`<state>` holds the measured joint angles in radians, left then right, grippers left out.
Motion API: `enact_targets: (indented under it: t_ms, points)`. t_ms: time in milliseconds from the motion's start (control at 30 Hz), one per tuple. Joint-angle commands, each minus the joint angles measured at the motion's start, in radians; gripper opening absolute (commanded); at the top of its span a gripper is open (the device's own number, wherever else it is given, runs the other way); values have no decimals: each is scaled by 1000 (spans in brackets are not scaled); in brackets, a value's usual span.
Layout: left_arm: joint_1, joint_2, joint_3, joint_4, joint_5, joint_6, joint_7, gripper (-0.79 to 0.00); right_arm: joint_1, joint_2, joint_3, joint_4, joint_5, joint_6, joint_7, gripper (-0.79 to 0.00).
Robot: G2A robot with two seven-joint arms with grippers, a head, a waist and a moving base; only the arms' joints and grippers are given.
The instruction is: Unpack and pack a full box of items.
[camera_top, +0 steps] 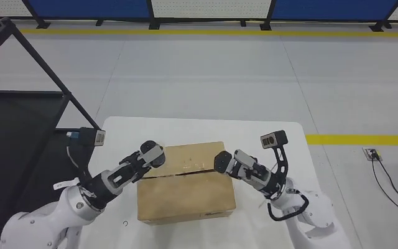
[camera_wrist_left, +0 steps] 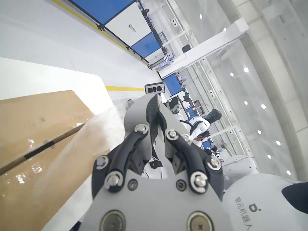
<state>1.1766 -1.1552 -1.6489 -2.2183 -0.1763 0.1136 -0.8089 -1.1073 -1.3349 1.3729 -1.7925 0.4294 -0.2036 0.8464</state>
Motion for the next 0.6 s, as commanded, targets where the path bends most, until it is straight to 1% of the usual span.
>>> enact_targets:
  t_ms: [0, 133, 267, 400, 567]
  points:
    - [-43, 3, 13, -13, 0, 47, -9, -785, -23, 4, 13, 8, 13, -27, 29, 0]
    - [-100, 6, 41, -29, -2, 93, 2, -785, -48, 13, 24, 21, 2, -64, 100, 0]
    - [-122, 4, 59, -42, -68, 123, 51, -785, -76, 22, 34, 37, -8, -100, 156, 0]
    - [-133, 4, 72, -55, -89, 132, 91, -785, -83, 26, 29, 87, 19, -65, 171, 0]
    - [-151, 6, 108, -56, -79, 142, 111, -785, -83, 26, 29, 87, 19, -65, 171, 0]
